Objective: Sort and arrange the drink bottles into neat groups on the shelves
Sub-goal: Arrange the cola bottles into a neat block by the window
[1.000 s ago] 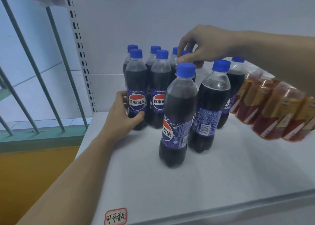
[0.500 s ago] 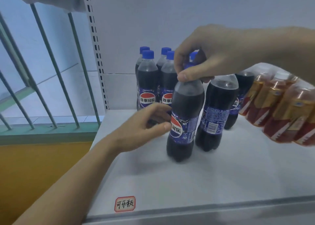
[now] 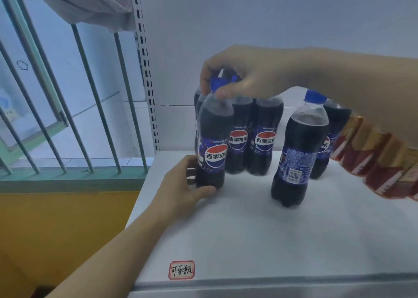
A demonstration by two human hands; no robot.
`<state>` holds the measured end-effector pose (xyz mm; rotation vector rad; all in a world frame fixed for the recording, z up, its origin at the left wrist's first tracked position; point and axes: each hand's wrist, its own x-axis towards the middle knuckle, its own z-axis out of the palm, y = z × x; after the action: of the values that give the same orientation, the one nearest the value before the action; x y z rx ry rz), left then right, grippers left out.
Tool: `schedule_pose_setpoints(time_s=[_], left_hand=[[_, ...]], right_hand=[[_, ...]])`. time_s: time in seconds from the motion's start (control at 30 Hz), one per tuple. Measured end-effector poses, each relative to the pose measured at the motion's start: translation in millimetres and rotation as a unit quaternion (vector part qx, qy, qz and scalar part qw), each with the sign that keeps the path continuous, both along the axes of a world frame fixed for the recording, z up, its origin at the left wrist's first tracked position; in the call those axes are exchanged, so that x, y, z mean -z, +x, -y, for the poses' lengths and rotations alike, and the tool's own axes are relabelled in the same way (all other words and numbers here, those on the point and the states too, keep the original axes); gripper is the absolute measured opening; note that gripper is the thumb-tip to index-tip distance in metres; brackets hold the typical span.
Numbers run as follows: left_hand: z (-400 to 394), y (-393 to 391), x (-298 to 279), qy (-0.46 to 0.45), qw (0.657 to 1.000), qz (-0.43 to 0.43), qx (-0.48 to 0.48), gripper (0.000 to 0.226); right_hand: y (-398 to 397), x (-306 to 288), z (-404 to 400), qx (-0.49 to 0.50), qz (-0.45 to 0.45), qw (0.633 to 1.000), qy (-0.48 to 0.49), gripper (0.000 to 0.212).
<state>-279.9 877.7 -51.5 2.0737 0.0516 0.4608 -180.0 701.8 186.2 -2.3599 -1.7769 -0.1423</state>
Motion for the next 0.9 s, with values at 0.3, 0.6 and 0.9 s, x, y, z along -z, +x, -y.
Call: schedule_pose_setpoints(time_s=[0.3,0.6,0.9], left_hand=[[1,6,5,0.066,0.998,0.004,-0.021,0.068],[0,8,10,0.03,1.0,-0.001,-0.004,0.071],[8,18,-6,0.049,0.998,-0.019,-0.017,0.084]], right_hand=[[1,10,-5,0.059,0.024,0.998,0.02,0.019],[11,-29,102,0.182,-0.026,0.968,-0.169,0.029],[20,-6,116,0.158,-0.064,0.983,-0.067,0.011]])
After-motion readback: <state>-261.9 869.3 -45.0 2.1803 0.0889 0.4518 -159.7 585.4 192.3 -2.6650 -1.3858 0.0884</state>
